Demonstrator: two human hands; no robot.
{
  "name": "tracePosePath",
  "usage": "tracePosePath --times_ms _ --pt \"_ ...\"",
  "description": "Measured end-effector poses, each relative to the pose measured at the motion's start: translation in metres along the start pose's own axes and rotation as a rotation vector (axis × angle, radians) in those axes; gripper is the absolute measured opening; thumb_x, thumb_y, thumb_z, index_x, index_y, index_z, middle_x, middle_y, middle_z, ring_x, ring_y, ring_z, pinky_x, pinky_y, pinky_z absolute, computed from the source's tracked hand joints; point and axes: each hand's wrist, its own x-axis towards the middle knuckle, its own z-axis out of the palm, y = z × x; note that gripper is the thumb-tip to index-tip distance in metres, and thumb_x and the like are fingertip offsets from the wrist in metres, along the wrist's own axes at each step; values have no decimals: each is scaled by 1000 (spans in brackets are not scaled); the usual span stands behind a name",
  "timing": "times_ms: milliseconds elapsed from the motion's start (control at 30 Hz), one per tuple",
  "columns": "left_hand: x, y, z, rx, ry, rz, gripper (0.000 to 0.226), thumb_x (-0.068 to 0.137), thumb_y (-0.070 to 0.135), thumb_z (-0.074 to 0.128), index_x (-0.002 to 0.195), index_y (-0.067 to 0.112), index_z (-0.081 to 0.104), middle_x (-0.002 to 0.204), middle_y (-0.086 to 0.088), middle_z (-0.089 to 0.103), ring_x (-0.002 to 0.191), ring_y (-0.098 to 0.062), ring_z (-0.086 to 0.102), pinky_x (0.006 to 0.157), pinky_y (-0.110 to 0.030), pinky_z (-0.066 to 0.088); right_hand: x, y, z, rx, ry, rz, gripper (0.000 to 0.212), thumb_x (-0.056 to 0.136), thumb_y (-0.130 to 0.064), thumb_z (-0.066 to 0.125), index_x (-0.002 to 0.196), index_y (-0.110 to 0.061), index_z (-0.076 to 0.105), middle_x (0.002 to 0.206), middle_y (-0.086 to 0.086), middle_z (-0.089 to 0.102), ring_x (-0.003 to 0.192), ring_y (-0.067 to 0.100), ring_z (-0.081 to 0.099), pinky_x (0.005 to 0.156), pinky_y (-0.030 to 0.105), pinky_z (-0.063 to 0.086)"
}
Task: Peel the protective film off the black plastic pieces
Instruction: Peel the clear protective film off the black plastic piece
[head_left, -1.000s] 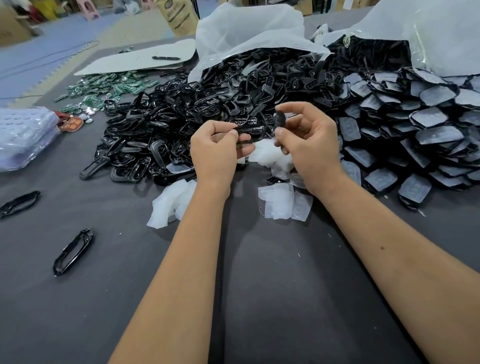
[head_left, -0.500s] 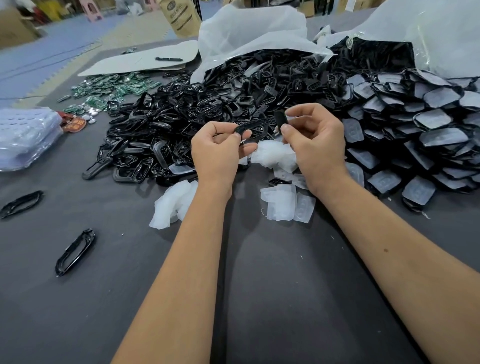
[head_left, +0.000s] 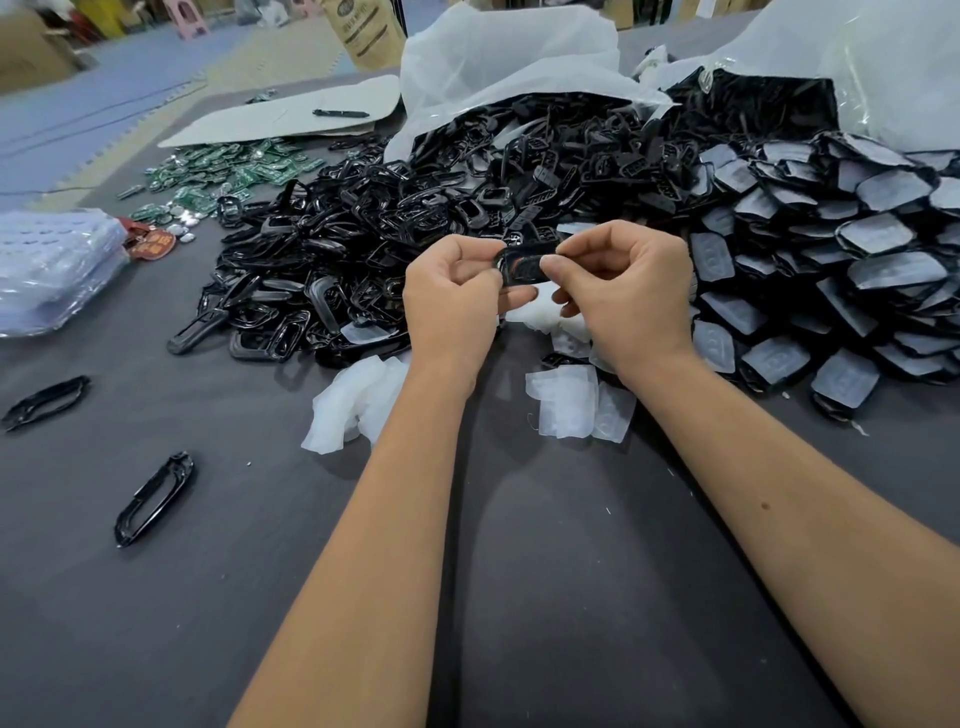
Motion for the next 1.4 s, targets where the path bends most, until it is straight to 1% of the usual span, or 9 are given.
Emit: tracePosePath --times_ms 167,333,533,633,733,867,1100,1267,1400 --pt "-1 -3 2 38 -23 41 19 89 -8 58 97 6 69 82 -10 78 68 -29 77 82 -50 64 0 -1 1 -85 6 -34 11 84 -13 86 84 -12 75 71 -1 75 58 14 72 55 29 60" --pt "-1 -6 2 84 -14 93 14 87 -1 76 92 8 67 87 -15 76 63 -28 76 67 -37 63 -2 -2 3 -199 11 -81 10 83 -16 85 86 -12 76 77 -1 74 66 13 73 67 37 62" --pt "0 -4 2 -51 -42 43 21 88 -9 74 88 9 64 76 -8 74 55 -19 70 65 -30 60 -3 -6 2 -248 101 -110 27 77 -27 89 94 -14 72 77 -9 69 68 7 67 68 30 58" --pt "0 -2 1 -163 -67 8 21 89 -10 72 90 8 62 64 0 70 56 -18 69 59 -22 55 2 -4 -2 -83 -1 6 28 82 -24 87 102 -11 72 82 1 74 68 16 73 60 38 63" --pt "0 -1 1 -177 -115 -8 18 90 -9 71 97 7 68 69 -3 72 61 -18 71 60 -19 54 5 -2 -4 6 -38 54 21 84 -18 86 95 -6 73 78 7 77 61 23 75 57 41 63" --pt "0 -4 4 -109 -120 28 20 89 -11 71 100 5 70 64 4 69 59 -16 70 65 -23 57 6 -4 -7 -55 -48 5 15 84 -13 85 83 -14 69 68 2 74 54 18 72 50 30 57" --pt "-1 -6 3 -92 -102 51 17 89 -13 69 95 3 69 78 -9 72 57 -20 70 63 -26 58 3 -12 -5 -299 -25 -133 18 84 -18 84 84 -13 67 71 -1 70 63 19 71 62 43 61" --pt "0 -6 4 -22 -104 83 16 88 -9 71 92 6 68 100 -22 71 60 -25 73 59 -25 56 7 -20 -13 -462 -69 -185 27 83 -26 86 92 -10 67 71 -1 70 65 12 67 70 30 57" --pt "3 -10 5 69 -55 87 17 88 -7 69 91 9 65 99 -18 70 61 -26 74 60 -30 55 21 -34 -35 -673 -364 -162 20 82 -31 88 81 -20 71 69 -9 67 63 1 61 65 15 46"
